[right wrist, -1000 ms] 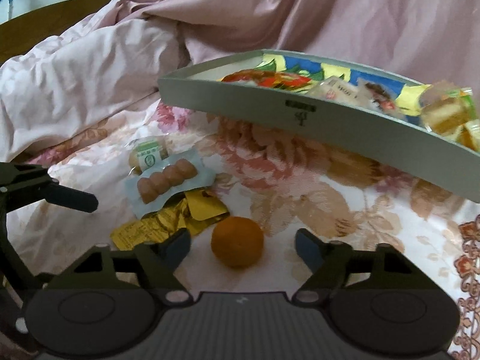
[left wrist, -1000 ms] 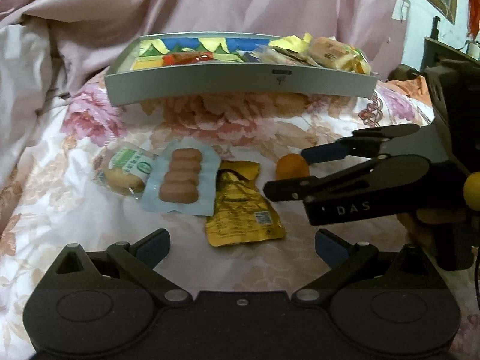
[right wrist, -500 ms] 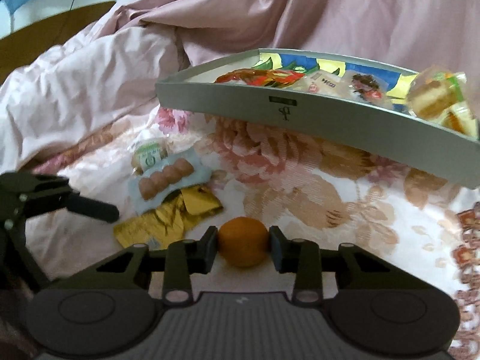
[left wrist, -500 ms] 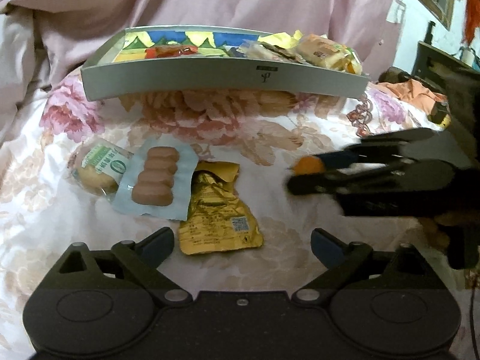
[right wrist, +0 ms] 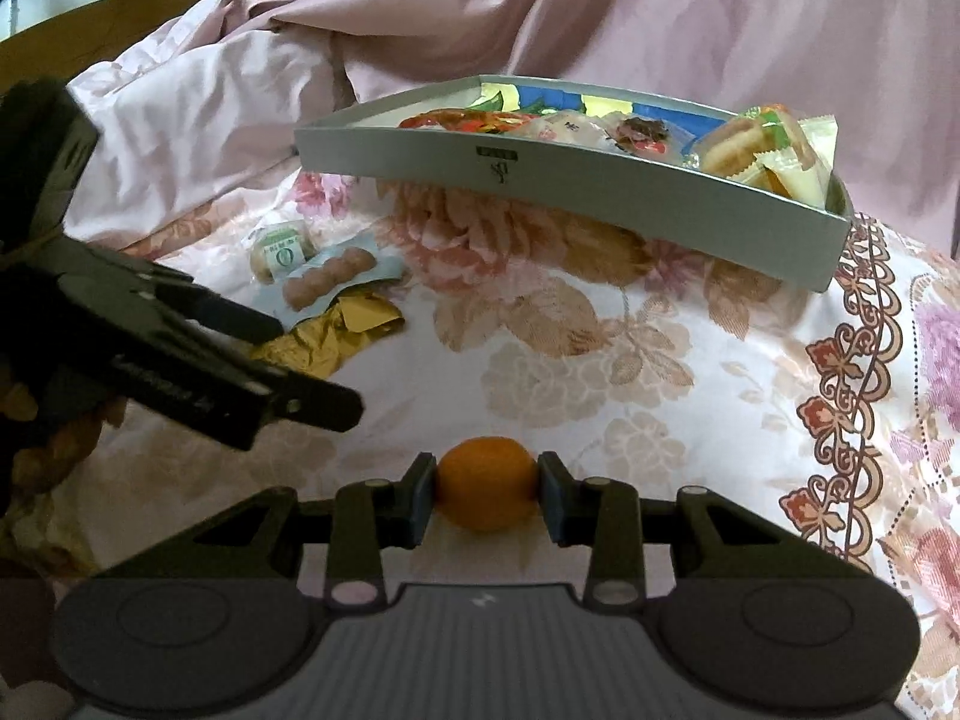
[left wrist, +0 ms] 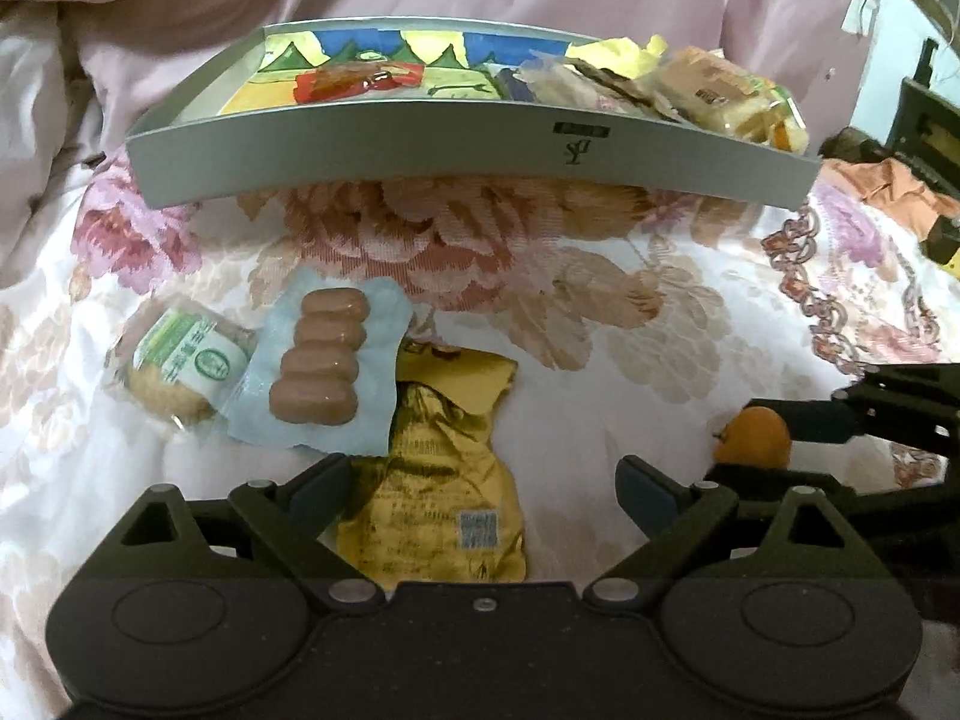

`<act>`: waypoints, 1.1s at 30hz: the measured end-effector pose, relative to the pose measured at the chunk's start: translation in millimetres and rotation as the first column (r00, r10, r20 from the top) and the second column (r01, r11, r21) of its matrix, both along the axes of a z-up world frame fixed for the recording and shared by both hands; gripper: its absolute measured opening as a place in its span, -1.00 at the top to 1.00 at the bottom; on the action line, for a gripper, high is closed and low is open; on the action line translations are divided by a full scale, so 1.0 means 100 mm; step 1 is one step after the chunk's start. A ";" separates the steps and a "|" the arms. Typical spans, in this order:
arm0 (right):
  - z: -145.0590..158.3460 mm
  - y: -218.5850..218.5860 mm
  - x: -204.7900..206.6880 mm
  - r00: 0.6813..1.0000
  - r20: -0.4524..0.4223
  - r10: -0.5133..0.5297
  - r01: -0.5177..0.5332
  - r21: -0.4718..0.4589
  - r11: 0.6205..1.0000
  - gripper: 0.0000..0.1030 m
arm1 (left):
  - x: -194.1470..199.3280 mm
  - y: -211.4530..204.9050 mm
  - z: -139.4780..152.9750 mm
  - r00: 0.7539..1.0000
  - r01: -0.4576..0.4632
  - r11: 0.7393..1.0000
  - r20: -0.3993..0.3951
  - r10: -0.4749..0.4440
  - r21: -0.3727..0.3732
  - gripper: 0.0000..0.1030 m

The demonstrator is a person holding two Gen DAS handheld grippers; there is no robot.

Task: Organize snacks
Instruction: 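Grasp the gold foil packet with left tool while right tool holds the orange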

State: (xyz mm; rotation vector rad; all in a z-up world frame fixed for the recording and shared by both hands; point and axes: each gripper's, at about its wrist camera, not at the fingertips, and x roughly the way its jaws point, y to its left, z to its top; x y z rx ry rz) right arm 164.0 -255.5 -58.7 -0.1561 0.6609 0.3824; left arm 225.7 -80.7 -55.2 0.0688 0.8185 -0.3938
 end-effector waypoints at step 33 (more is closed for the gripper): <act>-0.06 0.09 -0.02 1.000 0.004 0.024 -0.024 0.025 0.999 0.12 | -0.36 -0.06 0.04 1.000 0.002 0.997 -0.025 0.000 0.081 -0.41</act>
